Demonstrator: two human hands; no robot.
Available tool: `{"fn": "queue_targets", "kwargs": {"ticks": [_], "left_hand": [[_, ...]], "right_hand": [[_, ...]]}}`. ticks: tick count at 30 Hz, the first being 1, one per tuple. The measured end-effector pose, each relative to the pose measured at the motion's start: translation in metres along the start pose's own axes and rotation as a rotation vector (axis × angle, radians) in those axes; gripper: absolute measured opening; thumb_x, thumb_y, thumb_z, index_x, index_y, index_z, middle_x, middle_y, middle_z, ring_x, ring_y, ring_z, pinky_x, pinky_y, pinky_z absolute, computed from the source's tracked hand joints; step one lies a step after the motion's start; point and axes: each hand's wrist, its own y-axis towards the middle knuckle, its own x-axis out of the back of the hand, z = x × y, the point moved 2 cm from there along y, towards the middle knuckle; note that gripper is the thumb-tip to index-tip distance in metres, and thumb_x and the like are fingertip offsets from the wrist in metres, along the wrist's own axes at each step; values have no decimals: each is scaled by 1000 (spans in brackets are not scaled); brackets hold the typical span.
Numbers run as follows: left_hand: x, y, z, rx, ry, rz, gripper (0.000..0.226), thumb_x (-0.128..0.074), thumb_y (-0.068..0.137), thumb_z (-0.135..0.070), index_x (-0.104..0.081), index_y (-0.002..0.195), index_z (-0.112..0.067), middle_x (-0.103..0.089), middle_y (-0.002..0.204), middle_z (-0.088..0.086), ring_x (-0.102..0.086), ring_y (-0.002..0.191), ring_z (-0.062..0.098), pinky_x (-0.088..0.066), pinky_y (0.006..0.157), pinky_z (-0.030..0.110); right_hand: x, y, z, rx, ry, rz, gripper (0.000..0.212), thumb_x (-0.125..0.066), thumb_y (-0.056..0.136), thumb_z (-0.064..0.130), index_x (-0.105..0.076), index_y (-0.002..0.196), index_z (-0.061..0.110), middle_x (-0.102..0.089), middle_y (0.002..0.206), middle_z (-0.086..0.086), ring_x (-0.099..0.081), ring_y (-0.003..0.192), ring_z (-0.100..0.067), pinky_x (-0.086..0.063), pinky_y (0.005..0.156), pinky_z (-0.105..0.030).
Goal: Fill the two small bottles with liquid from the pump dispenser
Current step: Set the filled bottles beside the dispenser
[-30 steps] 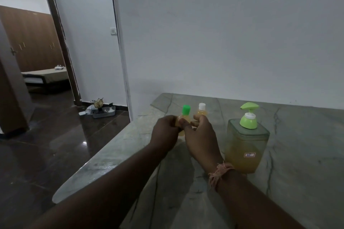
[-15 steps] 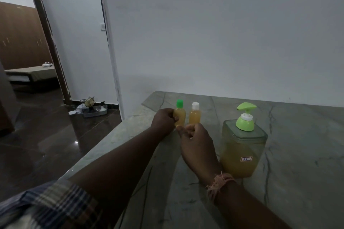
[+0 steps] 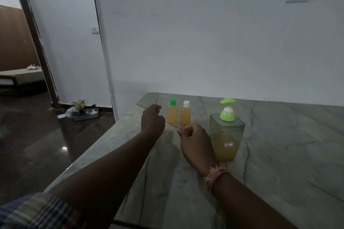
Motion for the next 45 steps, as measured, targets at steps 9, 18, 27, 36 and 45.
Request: {"fn": "queue_targets", "kwargs": {"ticks": [9, 18, 27, 36, 45], "left_hand": [[10, -86, -47, -101, -295, 260, 37, -55, 86, 2, -65, 119, -10, -68, 109, 7, -64, 102, 21, -52, 79, 29], [-33, -127, -69, -74, -465, 648, 58, -68, 95, -31, -45, 147, -19, -53, 147, 6, -57, 126, 20, -52, 94, 32], [-72, -69, -82, -108, -381, 571, 33, -58, 100, -16, -59, 133, -15, -66, 130, 5, -62, 117, 19, -52, 101, 42], [-125, 24, -112, 12, -321, 511, 49, -48, 83, -24, -57, 131, -19, -68, 121, 7, -66, 109, 26, -56, 95, 52], [-153, 26, -93, 284, -325, 594, 51, -58, 76, -32, -56, 126, -24, -69, 119, 8, -67, 107, 27, -57, 94, 52]], "right_hand": [[69, -61, -10, 16, -76, -51, 41, -65, 91, 45, -69, 69, 10, -69, 65, -4, -67, 64, -18, -56, 65, -33], [116, -40, -28, -182, 252, -162, 42, -35, 105, 47, -48, 131, 16, -51, 116, 0, -52, 104, -19, -40, 78, -28], [93, 46, -38, -254, 388, -198, 44, -32, 107, 42, -68, 112, 16, -68, 99, -5, -62, 88, -21, -47, 84, -30], [75, 154, -31, -314, 291, -375, 49, -37, 103, 46, -74, 106, 13, -72, 107, -9, -65, 98, -28, -50, 84, -34], [68, 159, -31, -516, 217, -337, 36, -40, 104, 25, -64, 117, 1, -65, 119, -21, -59, 109, -38, -42, 82, -36]]}}
